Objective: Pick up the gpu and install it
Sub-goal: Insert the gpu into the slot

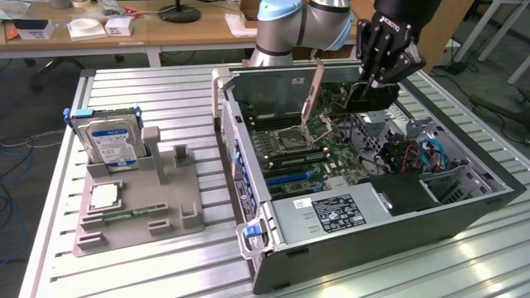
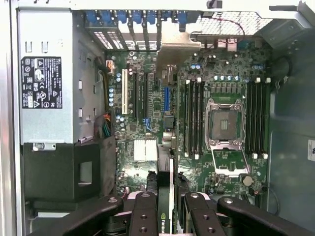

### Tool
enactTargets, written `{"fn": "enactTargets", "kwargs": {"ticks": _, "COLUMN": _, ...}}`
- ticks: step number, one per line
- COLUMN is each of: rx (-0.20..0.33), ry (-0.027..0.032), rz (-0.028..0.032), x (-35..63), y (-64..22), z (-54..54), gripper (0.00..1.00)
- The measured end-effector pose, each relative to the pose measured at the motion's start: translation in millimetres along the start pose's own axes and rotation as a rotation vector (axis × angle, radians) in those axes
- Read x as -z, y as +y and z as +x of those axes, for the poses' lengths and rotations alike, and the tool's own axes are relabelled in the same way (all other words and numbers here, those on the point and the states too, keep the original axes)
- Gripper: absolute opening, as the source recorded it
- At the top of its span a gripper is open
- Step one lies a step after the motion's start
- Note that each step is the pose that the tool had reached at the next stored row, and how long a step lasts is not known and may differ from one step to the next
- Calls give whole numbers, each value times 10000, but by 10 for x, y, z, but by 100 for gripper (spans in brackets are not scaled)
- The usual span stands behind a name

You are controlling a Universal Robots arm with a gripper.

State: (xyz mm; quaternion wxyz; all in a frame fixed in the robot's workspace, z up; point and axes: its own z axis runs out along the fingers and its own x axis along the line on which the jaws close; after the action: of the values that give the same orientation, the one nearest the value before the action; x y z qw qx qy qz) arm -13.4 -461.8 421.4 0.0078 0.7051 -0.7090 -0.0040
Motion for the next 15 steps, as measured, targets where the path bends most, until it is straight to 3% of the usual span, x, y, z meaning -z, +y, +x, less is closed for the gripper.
{"fn": "enactTargets", "kwargs": {"ticks": 9, "rx": 673, "ry": 11, "rz": 4, "x": 0, "y": 0, "z": 6, "gripper": 26}}
{"fn": "enactTargets", "kwargs": {"ticks": 15, "rx": 582, "ry": 10, "rz": 5, "x": -12, "y": 0, "z": 6, "gripper": 26}}
